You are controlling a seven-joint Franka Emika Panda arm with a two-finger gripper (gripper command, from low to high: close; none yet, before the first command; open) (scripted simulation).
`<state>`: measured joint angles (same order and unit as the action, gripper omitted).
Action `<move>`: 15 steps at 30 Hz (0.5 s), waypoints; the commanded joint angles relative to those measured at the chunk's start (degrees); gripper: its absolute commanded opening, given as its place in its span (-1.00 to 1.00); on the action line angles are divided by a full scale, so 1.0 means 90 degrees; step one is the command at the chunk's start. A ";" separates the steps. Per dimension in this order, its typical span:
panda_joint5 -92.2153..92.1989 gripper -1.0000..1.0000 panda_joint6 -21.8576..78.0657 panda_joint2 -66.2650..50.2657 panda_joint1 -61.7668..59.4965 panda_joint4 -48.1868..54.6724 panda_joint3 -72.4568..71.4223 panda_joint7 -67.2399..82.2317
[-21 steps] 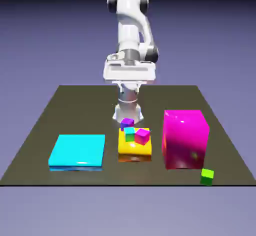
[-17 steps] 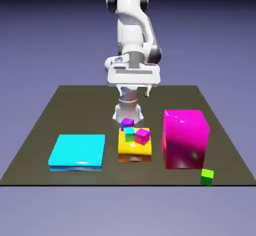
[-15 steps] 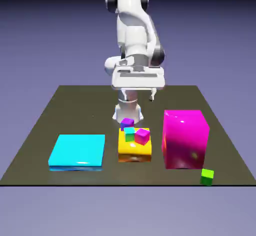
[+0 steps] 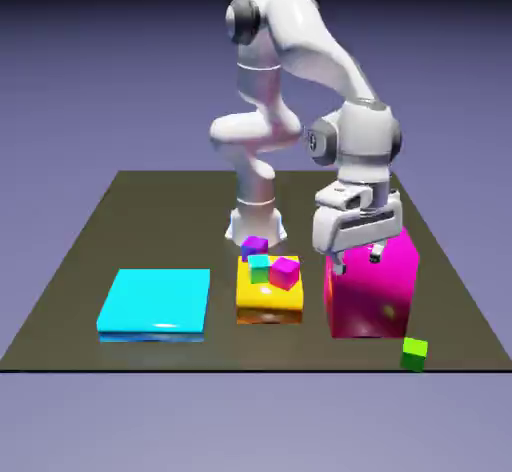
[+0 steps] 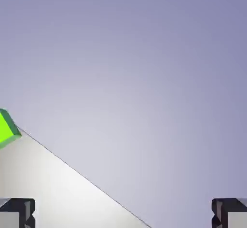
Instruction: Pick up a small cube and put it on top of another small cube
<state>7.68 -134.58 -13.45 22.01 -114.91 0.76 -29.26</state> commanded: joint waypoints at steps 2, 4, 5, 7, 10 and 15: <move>0.0077 0.00 0.0395 -0.0462 0.0215 0.0462 0.0008 0.0132; 0.0154 0.00 0.0789 -0.0923 0.0428 0.0923 0.0015 0.0264; 0.0192 0.00 0.0987 -0.1154 0.0535 0.1154 0.0019 0.0330; 0.0269 0.00 0.1381 -0.1615 0.0748 0.1615 0.0026 0.0462; 0.0384 0.00 0.1973 -0.2307 0.1068 0.2307 0.0038 0.0660; 0.0576 0.00 0.2959 -0.3461 0.1602 0.3460 0.0057 0.0990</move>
<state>12.87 -107.95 -44.60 36.43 -83.77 1.27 -20.35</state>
